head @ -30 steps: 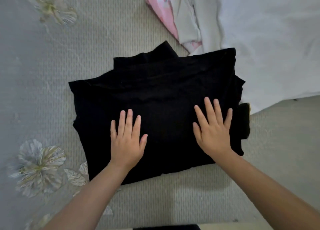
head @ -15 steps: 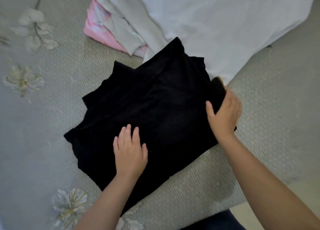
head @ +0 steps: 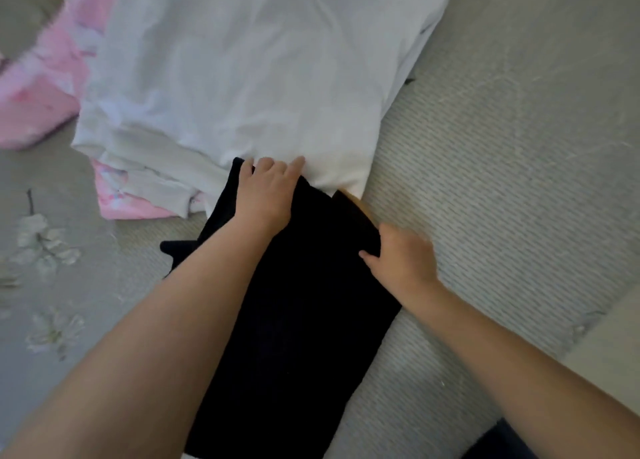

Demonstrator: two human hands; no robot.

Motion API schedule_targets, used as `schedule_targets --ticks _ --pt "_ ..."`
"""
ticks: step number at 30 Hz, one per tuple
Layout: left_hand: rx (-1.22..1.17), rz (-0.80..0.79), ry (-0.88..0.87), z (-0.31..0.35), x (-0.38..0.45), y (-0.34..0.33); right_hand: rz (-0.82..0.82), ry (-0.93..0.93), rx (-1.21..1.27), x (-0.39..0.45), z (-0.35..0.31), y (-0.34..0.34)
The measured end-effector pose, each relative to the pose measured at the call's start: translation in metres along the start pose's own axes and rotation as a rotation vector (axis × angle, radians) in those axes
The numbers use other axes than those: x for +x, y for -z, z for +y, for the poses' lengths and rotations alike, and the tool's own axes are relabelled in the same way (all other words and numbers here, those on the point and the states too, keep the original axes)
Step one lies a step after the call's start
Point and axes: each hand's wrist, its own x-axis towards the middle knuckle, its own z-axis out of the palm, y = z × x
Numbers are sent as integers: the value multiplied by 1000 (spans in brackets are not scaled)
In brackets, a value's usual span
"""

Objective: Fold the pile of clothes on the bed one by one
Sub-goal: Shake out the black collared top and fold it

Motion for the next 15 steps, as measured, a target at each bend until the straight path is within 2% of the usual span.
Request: schedule_targets --ticks 2,4,6,8,12,15 --pt "-14 60 -10 -3 -6 2 30 82 71 -9 -1 6" --pt "-68 171 -8 -7 -24 -1 159 172 120 -24 -6 10" --pt "-200 284 16 -14 -50 -2 275 212 192 -42 -16 16" --pt "-318 348 -26 -20 -80 -3 290 249 236 -63 -30 16" --pt "-353 344 -82 -42 -137 -11 290 397 292 -116 -62 5" --pt "-291 357 -155 -61 -182 -24 295 532 296 -159 -83 -18"
